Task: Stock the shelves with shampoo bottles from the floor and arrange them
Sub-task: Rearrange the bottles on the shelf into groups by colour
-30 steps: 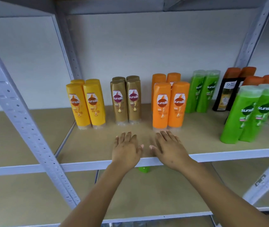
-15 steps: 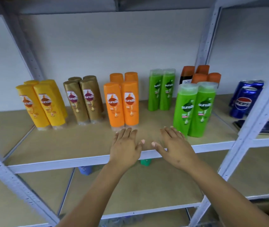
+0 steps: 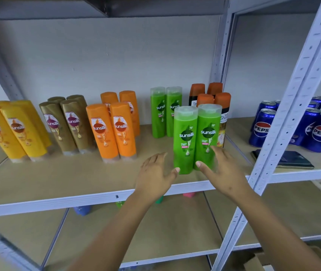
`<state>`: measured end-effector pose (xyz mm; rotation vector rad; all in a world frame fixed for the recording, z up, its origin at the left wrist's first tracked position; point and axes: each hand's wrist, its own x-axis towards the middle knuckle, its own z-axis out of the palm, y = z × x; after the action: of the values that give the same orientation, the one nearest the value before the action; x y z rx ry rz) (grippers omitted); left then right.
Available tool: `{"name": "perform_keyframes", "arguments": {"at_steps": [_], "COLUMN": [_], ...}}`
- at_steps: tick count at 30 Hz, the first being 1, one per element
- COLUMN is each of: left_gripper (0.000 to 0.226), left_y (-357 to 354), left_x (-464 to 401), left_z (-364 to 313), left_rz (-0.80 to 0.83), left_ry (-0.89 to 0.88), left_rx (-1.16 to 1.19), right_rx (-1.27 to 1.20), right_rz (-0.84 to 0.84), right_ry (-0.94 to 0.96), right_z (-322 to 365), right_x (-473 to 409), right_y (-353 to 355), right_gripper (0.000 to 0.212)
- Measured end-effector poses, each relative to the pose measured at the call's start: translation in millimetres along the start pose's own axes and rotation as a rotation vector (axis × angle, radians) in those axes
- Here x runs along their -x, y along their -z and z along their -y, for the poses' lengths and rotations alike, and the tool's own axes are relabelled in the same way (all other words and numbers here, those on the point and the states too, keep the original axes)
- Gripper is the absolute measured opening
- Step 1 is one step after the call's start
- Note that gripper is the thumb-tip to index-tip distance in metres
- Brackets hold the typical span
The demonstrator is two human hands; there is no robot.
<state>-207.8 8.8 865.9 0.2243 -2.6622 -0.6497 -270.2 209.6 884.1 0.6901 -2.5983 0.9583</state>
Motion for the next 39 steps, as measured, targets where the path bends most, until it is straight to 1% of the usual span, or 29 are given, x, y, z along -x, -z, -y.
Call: {"name": "perform_keyframes", "arguments": {"at_steps": [2,4,6,10,13,16,22,26,34,39], "left_gripper": [0.078,0.08,0.074,0.054,0.045,0.045,0.039,0.041,0.043,0.04], "left_y": [-4.9,-10.9,-16.6,-23.0,-29.6,-35.7,-36.7,-32.4,-22.3,-11.9], "left_x": [-6.1,-11.5,-15.9,-24.8,-31.3,-36.5,-41.2,-41.6,-40.3,-36.9], "left_z": [-4.6,-7.3,-10.1,-18.9,-20.8,-20.9,-17.1,-9.6,13.3,28.2], "left_rz": [0.011,0.025,0.026,0.029,0.024,0.032,0.054,0.059,0.02,-0.005], "left_ry": [0.016,0.043,0.08,0.121,0.152,0.181,0.199,0.199,0.207,0.205], "left_rx": [0.0,0.039,0.151,0.468,0.614,0.699,0.758,0.782,0.798,0.813], "right_rx": [-0.076,-0.16,-0.277,-0.652,-0.781,-0.82,-0.832,-0.836,-0.846,-0.845], "right_rz": [-0.023,-0.024,-0.02,0.019,0.038,0.043,0.055,0.071,0.132,0.156], "right_ry": [-0.026,-0.069,-0.123,-0.215,-0.244,-0.243,-0.218,-0.205,-0.175,-0.153], "right_z": [-5.9,-14.1,-23.5,-37.4,-44.0,-48.2,-49.1,-48.2,-34.6,-25.4], "right_x": [-6.4,-13.0,-20.1,-32.5,-36.8,-39.1,-43.9,-47.1,-51.6,-53.2], "right_y": [1.6,0.3,-4.5,-18.3,-26.9,-32.8,-38.5,-45.7,-55.9,-62.6], "right_gripper": [0.068,0.07,0.069,0.051,0.042,0.038,0.038,0.039,0.037,0.036]}}
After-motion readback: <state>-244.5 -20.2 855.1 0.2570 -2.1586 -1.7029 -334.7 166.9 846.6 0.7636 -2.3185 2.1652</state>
